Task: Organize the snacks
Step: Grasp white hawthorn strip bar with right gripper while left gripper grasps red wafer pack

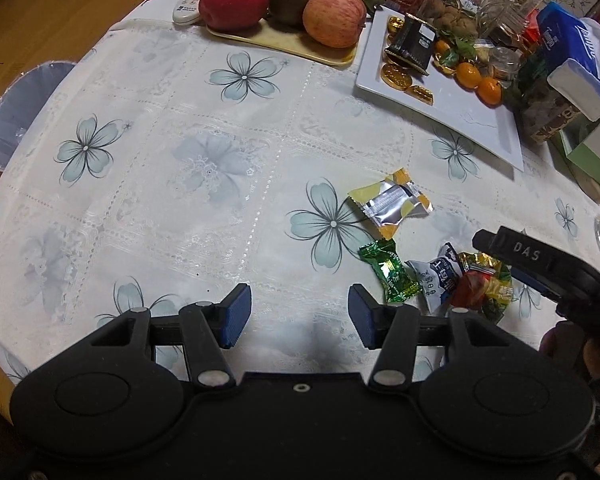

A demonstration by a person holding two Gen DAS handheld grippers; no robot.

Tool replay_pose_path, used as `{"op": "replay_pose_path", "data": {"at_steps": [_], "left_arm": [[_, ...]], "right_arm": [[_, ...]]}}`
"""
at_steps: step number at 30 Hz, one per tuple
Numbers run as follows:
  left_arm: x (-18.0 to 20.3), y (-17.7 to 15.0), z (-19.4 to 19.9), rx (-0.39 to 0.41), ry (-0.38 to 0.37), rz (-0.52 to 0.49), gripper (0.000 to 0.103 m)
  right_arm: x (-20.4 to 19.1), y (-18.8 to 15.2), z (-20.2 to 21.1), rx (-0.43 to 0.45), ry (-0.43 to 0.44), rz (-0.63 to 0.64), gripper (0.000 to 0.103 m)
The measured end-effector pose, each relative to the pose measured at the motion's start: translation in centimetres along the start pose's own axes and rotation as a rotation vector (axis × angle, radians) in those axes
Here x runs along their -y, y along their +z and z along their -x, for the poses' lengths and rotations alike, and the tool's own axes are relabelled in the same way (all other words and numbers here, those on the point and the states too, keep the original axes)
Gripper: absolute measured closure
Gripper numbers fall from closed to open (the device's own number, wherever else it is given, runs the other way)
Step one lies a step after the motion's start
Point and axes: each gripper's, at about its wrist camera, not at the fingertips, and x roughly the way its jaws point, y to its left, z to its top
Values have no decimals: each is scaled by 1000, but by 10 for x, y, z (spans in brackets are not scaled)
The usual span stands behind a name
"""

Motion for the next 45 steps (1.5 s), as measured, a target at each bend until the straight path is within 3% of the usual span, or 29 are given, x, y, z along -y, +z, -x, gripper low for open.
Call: {"op": "replay_pose_path", "data": {"at_steps": [7, 11, 14, 18, 25, 30, 35, 45], "left_arm": [[4, -5, 1, -20, -17, -27, 45], [11, -10, 6, -4, -22, -70, 45], [14, -12, 8, 6, -22, -96, 45], [14, -14, 12, 11, -31, -118, 45], [11, -17, 11, 8, -14, -127, 45], [9, -21, 8, -11, -38, -142, 45], [19, -27, 8, -11, -66, -184, 45], [73, -54, -8, -60, -170, -332, 45]], "right_arm": [[0, -39, 2, -33, -74, 219, 40], [31, -53, 10, -92, -77, 173, 40], [51, -56, 22, -64, -90, 153, 40], [71, -48, 53, -24, -24, 50, 40], [61, -78, 68, -183, 76, -14, 40], [45, -108, 57, -236, 67, 32, 58], [34, -122, 57, -183, 0, 142, 79], [83, -109, 60, -137, -61, 90, 80]]}}
